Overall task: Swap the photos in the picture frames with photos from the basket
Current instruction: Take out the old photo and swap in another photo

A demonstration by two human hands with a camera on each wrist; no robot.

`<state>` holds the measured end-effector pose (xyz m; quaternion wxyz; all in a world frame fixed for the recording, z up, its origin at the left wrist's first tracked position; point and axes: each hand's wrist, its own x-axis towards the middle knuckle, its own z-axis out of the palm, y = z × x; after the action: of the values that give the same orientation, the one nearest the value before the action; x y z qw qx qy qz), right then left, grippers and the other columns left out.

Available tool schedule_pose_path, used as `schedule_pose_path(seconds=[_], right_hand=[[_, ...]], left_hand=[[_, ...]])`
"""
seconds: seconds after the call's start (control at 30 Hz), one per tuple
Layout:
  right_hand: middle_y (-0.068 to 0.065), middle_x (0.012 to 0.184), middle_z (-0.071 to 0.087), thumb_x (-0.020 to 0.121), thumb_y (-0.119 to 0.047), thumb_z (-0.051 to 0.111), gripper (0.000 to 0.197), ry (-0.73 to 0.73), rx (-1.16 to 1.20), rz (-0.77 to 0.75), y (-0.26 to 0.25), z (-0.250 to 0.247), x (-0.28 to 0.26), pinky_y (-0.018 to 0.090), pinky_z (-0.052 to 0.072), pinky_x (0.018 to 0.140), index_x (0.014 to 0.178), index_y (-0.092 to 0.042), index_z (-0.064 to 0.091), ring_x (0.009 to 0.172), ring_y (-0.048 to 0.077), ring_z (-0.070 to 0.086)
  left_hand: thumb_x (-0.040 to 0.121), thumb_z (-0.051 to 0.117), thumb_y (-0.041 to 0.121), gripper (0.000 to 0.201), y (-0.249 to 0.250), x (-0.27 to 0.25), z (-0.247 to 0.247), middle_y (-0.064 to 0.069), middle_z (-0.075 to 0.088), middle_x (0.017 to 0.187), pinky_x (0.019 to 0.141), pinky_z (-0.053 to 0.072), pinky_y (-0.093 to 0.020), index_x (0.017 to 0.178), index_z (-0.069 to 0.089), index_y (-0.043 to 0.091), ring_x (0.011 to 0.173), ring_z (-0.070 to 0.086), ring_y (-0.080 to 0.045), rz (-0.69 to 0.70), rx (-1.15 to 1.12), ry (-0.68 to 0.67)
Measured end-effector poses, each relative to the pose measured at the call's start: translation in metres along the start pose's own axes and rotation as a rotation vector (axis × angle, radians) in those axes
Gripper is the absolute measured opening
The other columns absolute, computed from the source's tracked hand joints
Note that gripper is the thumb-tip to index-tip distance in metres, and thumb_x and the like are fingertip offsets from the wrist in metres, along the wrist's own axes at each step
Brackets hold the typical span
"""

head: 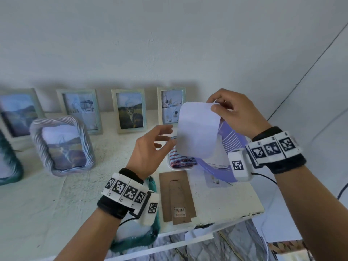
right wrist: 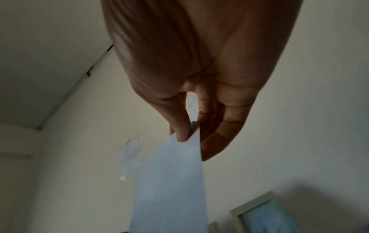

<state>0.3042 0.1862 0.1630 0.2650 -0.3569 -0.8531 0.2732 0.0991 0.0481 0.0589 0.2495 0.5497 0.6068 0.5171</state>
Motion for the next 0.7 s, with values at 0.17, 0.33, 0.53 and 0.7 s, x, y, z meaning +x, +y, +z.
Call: schedule_pose_path(seconds=[0.17,0.33,0.53,0.7], right_hand=[[0.015,0.081,0.061,0.096,-0.01,0.057,0.015,-0.046,0.279,-0.025,-0.02,0.057,-0.03,0.037,0.058,0.06,0.107,-0.018,0.063,0.069,0.029,0.062],[0.018,0.085,0.064,0.093,-0.008,0.062,0.028,-0.169,0.526,0.2,-0.018,0.127,-0.068,0.038,0.058,0.058,0.12,-0.01,0.057,0.066,0.024,0.065],[0.013,0.082,0.067,0.091,-0.007,0.063,0.013,-0.256,0.487,0.273,-0.015,0.191,-0.113,0.047,0.057,0.067,0.102,-0.013,0.058,0.069,0.032,0.064],[0.002,0.075,0.066,0.09,-0.012,0.064,0.016,-0.273,0.341,0.284,-0.011,0.215,-0.129,0.039,0.057,0.063,0.097,-0.025,0.057,0.061,0.019,0.065]], left_hand=[[0.089,0.068,0.014,0.013,-0.005,-0.036,-0.037,0.002,0.075,0.096,0.077,0.059,-0.035,0.101,0.072,0.014,0.087,0.071,-0.019,-0.075,-0.152,-0.066],[0.08,0.072,0.016,0.016,-0.035,-0.08,-0.064,-0.01,0.075,0.092,0.07,0.059,-0.034,0.092,0.07,0.005,0.086,0.072,-0.025,-0.272,-0.325,0.041],[0.085,0.073,0.013,0.003,-0.078,-0.123,-0.079,-0.002,0.073,0.08,0.066,0.061,-0.034,0.087,0.072,0.014,0.072,0.072,-0.022,-0.419,-0.071,0.02],[0.088,0.07,0.021,0.006,-0.095,-0.142,-0.087,0.007,0.073,0.074,0.072,0.058,-0.027,0.091,0.073,0.017,0.068,0.068,-0.004,-0.393,0.238,-0.136]])
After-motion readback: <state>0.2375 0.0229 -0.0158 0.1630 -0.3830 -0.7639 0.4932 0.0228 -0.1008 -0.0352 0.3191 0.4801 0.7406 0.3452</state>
